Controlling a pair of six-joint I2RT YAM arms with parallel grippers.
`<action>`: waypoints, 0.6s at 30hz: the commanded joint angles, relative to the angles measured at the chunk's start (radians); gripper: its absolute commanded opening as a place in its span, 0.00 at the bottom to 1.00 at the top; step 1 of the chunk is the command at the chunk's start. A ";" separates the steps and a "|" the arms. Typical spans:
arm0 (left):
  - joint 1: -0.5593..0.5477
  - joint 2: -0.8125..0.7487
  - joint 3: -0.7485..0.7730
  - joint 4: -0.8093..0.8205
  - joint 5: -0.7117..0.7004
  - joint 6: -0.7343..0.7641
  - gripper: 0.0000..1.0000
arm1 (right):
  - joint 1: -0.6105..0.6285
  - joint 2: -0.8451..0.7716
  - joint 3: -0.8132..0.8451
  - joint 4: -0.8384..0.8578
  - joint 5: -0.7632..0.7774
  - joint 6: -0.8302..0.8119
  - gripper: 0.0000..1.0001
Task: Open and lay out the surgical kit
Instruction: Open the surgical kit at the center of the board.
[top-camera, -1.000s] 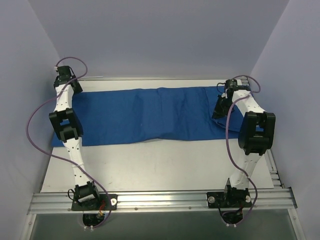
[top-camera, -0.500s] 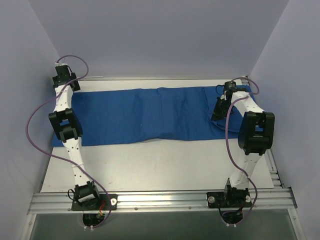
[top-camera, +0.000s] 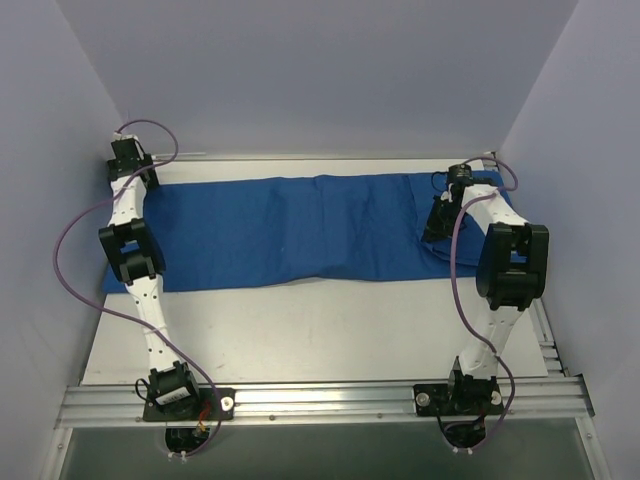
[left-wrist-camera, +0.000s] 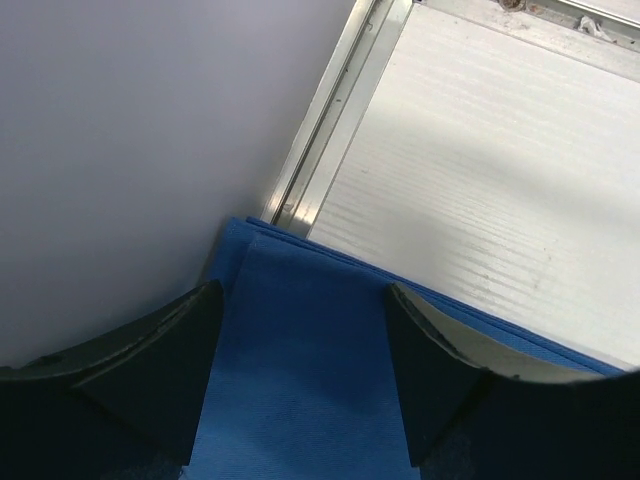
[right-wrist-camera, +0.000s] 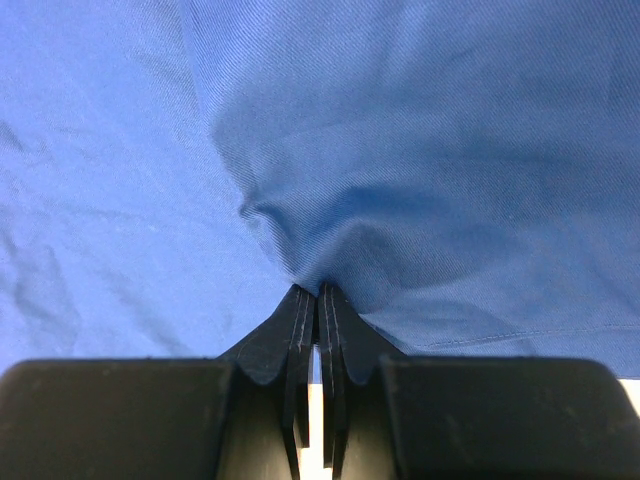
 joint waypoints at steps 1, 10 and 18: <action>0.013 0.005 0.052 0.014 0.051 0.020 0.74 | 0.007 -0.014 -0.001 -0.018 -0.018 0.014 0.00; 0.013 0.000 0.043 -0.005 0.107 0.024 0.68 | 0.004 0.004 0.027 -0.034 -0.015 0.003 0.00; 0.008 0.008 0.054 -0.028 0.130 0.038 0.55 | -0.007 0.009 0.028 -0.036 -0.010 -0.003 0.00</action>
